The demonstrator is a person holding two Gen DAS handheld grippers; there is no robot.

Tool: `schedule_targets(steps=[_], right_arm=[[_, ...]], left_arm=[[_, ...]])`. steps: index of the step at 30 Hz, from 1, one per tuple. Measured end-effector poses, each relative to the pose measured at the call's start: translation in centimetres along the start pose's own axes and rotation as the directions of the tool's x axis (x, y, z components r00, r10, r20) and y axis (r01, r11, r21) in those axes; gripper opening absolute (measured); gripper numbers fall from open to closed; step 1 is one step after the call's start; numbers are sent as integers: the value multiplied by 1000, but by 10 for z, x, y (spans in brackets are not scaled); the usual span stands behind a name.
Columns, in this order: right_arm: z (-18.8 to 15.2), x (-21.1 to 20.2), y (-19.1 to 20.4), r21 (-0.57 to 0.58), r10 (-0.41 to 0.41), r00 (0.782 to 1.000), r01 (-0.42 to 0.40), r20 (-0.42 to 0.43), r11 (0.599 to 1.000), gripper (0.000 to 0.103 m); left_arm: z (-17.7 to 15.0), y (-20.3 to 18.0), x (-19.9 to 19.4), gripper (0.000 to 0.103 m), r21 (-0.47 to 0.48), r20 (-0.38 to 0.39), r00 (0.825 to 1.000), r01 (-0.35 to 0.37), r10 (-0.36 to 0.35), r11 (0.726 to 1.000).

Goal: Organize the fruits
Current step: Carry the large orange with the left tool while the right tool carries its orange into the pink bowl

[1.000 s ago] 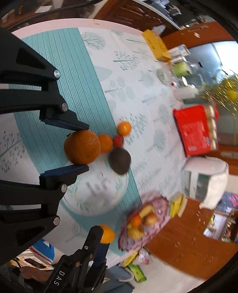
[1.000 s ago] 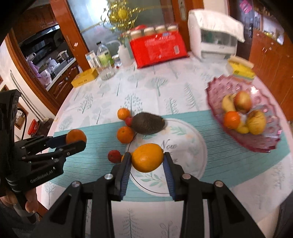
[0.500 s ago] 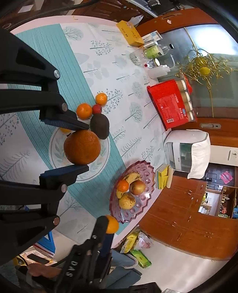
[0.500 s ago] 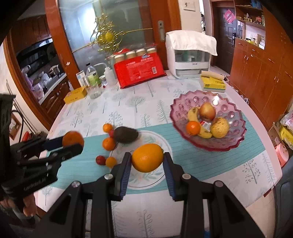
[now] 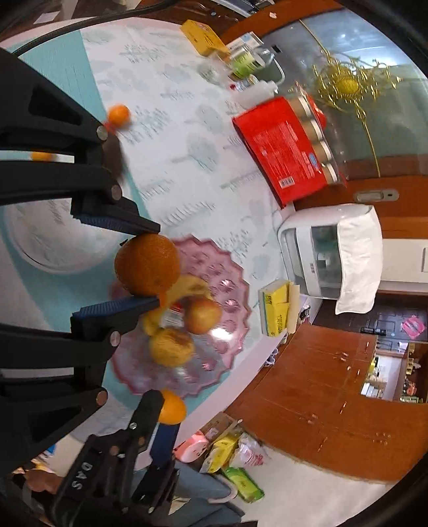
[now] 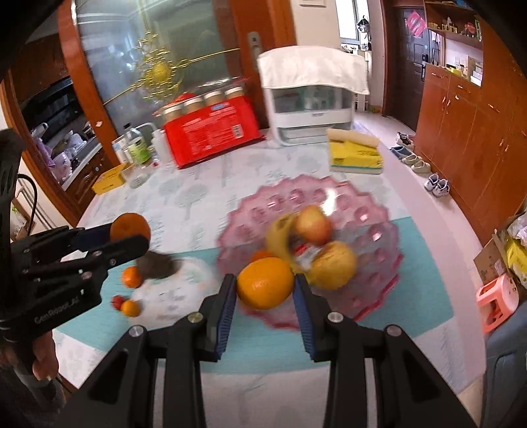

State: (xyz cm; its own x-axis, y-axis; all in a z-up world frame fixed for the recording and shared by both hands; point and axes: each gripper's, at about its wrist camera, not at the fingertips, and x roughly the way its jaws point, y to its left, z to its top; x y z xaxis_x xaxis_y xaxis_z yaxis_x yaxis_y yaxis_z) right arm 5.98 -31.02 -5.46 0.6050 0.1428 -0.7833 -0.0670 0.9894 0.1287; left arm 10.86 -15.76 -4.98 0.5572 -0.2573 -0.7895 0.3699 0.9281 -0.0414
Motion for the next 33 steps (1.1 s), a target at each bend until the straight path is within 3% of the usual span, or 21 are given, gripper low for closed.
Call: schedule_targets(steps=[5, 11, 21, 30, 33], right_arm=[[31, 34, -44, -24, -43, 999, 42, -24, 999, 36], [51, 82, -77, -19, -82, 994, 81, -67, 997, 36], [54, 133, -88, -66, -117, 983, 108, -145, 992, 36], [51, 154, -92, -69, -97, 975, 85, -201, 994, 36], [49, 154, -94, -59, -92, 974, 82, -208, 995, 37]], left_arm=[[29, -25, 64, 36, -39, -70, 996, -49, 46, 998], [30, -30, 121, 36, -22, -171, 977, -133, 127, 991], [35, -30, 162, 36, -5, -249, 951, -190, 183, 982], [34, -30, 175, 38, -4, -292, 940, -187, 177, 982], [33, -32, 168, 60, -1, -273, 943, -200, 193, 980]])
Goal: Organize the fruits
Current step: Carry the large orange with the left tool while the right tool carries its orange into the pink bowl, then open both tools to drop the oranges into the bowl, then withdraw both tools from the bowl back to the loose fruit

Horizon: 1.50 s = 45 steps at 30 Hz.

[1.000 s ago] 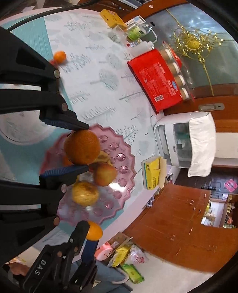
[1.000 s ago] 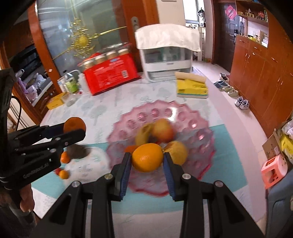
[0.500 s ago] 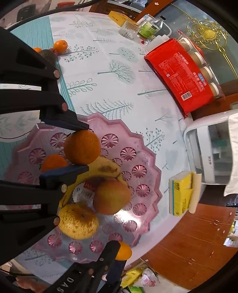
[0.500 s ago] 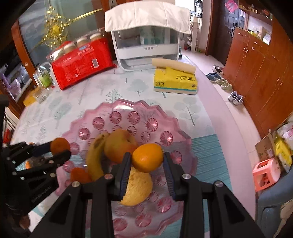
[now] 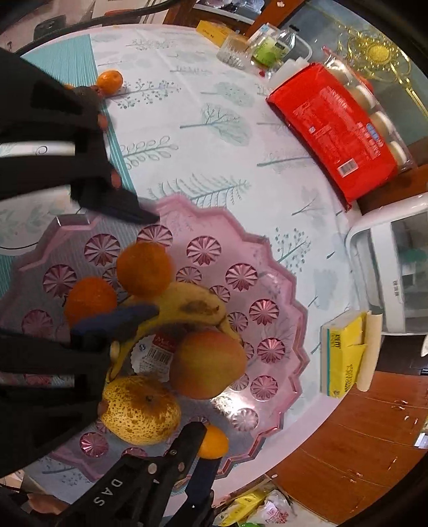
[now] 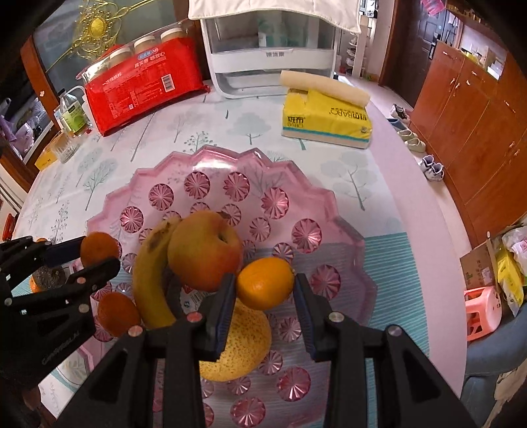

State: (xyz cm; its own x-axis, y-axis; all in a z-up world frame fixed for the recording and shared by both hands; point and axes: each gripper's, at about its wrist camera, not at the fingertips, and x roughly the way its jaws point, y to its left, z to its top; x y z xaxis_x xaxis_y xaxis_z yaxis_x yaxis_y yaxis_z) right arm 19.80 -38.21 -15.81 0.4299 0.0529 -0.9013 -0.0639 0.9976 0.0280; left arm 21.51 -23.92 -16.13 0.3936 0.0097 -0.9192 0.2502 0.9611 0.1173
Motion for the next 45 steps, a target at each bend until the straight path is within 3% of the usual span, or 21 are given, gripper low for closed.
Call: schedule_targets(steps=[1, 2, 7, 21, 33, 45], right_arm=[[-1, -1, 0, -1, 9, 1000, -9, 2, 1000, 37], [-1, -1, 1, -5, 15, 1000, -15, 2, 1000, 39], [-3, -11, 4, -10, 15, 999, -14, 37, 1000, 52], [-14, -46, 12, -20, 48, 994, -47, 95, 999, 54], [-31, -104, 33, -52, 73, 981, -64, 180, 997, 57], [-51, -147, 93, -110, 79, 966, -54, 245, 993, 58]], left_arm=[[-1, 0, -4, 70, -1, 13, 1000, -2, 2, 1000], [-3, 0, -8, 73, 1, 28, 1000, -6, 6, 1000], [-5, 3, -18, 74, 4, 25, 1000, -17, 17, 1000], [-41, 28, -67, 75, -89, 68, 998, 3, 3, 996], [-78, 56, -121, 80, -144, 135, 989, -36, 56, 989], [-125, 120, -158, 82, -216, 188, 979, -35, 77, 976]])
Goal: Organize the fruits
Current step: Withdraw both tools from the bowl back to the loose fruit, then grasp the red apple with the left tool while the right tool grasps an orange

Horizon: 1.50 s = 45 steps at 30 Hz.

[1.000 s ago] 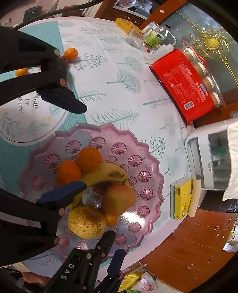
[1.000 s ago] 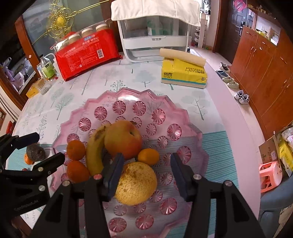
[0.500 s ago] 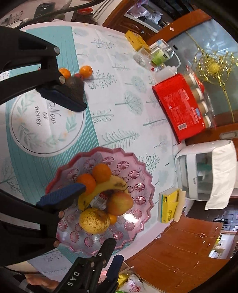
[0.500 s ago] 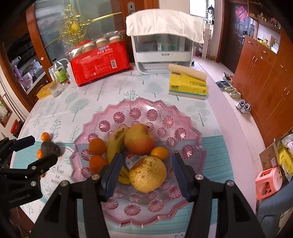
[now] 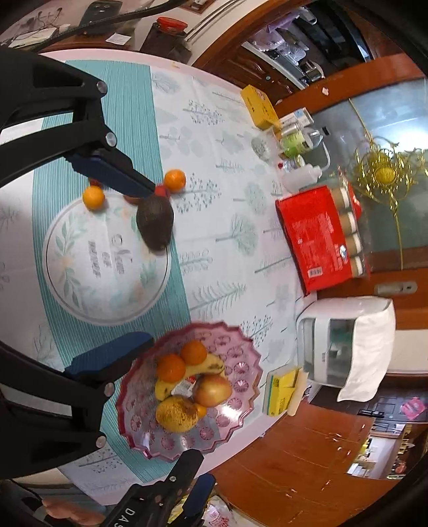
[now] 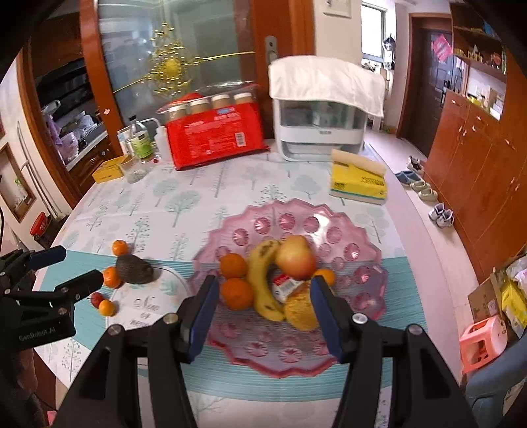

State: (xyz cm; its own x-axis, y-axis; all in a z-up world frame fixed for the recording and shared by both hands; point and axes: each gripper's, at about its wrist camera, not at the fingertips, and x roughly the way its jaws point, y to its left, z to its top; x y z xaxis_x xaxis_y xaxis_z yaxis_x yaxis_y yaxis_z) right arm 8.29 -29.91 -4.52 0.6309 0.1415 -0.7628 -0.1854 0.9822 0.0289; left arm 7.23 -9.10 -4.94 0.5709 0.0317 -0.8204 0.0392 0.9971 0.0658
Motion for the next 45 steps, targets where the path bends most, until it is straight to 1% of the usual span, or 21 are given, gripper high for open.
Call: schedule_targets(steps=[6, 10, 14, 19, 20, 23, 24, 28, 30, 31, 33, 34, 37, 39, 40, 42, 45], right_arm=[[0, -9, 59, -7, -47, 999, 47, 2, 999, 58], [-1, -13, 106, -25, -102, 995, 102, -3, 994, 58], [-6, -10, 146, -24, -143, 990, 142, -19, 990, 58], [-18, 7, 185, 17, -177, 982, 178, -66, 984, 58], [-21, 13, 190, 31, -172, 982, 175, -81, 984, 58], [-30, 30, 204, 70, -103, 986, 113, -135, 991, 58], [-34, 35, 208, 76, -92, 985, 104, -144, 992, 58], [-50, 56, 232, 73, -43, 983, 57, -180, 996, 58], [-57, 66, 242, 69, -4, 981, 18, -193, 997, 58], [-59, 71, 246, 66, 1, 980, 13, -199, 998, 58], [-63, 84, 255, 48, 14, 978, -5, -206, 999, 58], [-65, 90, 259, 39, 18, 977, -10, -214, 999, 58], [-72, 112, 269, 3, 55, 969, -56, -241, 998, 58], [-77, 124, 273, -25, 54, 965, -63, -256, 998, 58], [-80, 132, 277, -41, 70, 961, -84, -266, 996, 57], [-82, 139, 280, -58, 74, 959, -93, -272, 994, 57], [-85, 151, 286, -92, 69, 959, -98, -276, 991, 57]], left_arm=[[-15, 58, -12, 83, -10, 25, 999, 25, -24, 1000], [-31, 104, -13, 83, -12, 39, 999, 35, -34, 999], [-45, 147, -5, 83, -1, 33, 998, 47, -47, 999], [-60, 194, 13, 83, 12, 9, 998, 69, -70, 998], [-62, 199, 17, 83, 17, 3, 997, 72, -73, 997], [-68, 213, 31, 83, 39, -22, 997, 76, -75, 996], [-69, 217, 36, 83, 46, -33, 996, 83, -82, 995], [-72, 225, 60, 83, 77, -83, 990, 123, -117, 989], [-75, 226, 74, 83, 89, -114, 985, 143, -132, 986], [-76, 227, 82, 83, 91, -130, 981, 153, -141, 984], [-79, 227, 98, 83, 88, -169, 970, 190, -173, 978], [-81, 226, 107, 83, 87, -191, 962, 215, -195, 973], [-86, 223, 124, 83, 94, -224, 948, 251, -225, 963], [-88, 223, 131, 83, 102, -242, 944, 253, -223, 962], [-89, 223, 135, 83, 101, -250, 942, 257, -225, 961], [-90, 225, 138, 83, 94, -260, 937, 267, -235, 959], [-90, 226, 142, 83, 94, -265, 935, 267, -234, 959]])
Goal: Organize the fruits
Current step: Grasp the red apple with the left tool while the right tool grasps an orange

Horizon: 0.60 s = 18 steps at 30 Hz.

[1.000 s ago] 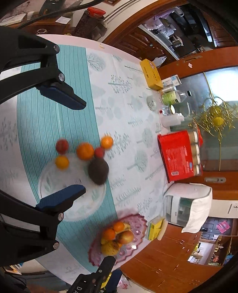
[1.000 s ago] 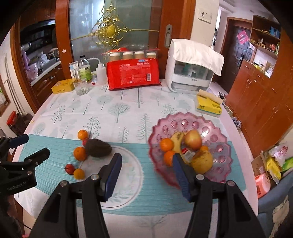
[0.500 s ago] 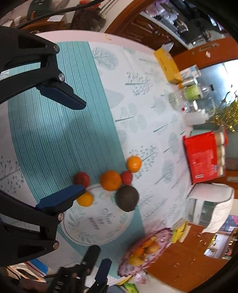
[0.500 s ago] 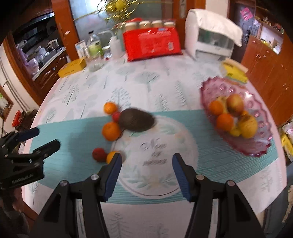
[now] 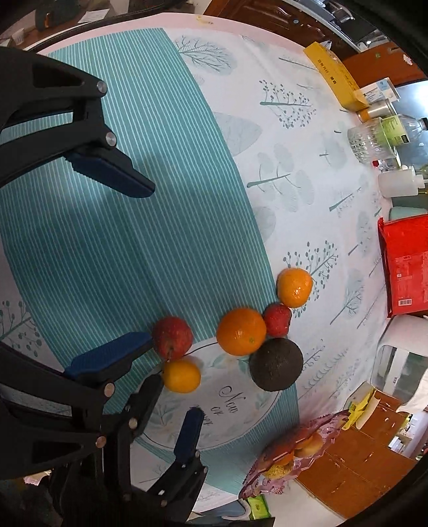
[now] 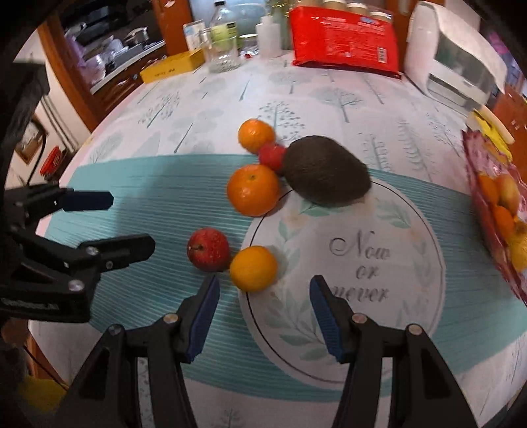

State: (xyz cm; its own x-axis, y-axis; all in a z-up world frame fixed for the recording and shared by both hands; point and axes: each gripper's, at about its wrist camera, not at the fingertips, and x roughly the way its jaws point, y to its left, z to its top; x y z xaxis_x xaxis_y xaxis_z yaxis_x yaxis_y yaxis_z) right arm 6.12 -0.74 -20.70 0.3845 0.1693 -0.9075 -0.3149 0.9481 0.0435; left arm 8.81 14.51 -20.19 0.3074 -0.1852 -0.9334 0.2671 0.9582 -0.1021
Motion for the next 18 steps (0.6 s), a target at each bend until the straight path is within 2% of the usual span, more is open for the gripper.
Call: schedule_targets(steps=[3, 5, 7, 11, 18], right_arm=[[1, 10, -1, 0, 9, 1000, -9, -7, 1000, 54], [1, 15, -2, 3, 33, 999, -33, -18, 999, 40], [0, 15, -3, 4, 57, 998, -57, -16, 998, 34], [-3, 12, -4, -12, 19, 1000, -19, -5, 1000, 34], [-11, 1, -26, 50, 0, 1000, 0, 7, 999, 34]], left_arm=[[0, -1, 1, 83, 2, -4, 1000, 5, -4, 1000], [1, -3, 0, 83, 8, -5, 1000, 11, -11, 1000], [1, -6, 1, 83, 15, -7, 1000, 16, -15, 1000], [1, -17, 5, 83, 32, -15, 999, 32, -32, 999], [4, -45, 21, 82, 69, -32, 999, 46, -44, 997]])
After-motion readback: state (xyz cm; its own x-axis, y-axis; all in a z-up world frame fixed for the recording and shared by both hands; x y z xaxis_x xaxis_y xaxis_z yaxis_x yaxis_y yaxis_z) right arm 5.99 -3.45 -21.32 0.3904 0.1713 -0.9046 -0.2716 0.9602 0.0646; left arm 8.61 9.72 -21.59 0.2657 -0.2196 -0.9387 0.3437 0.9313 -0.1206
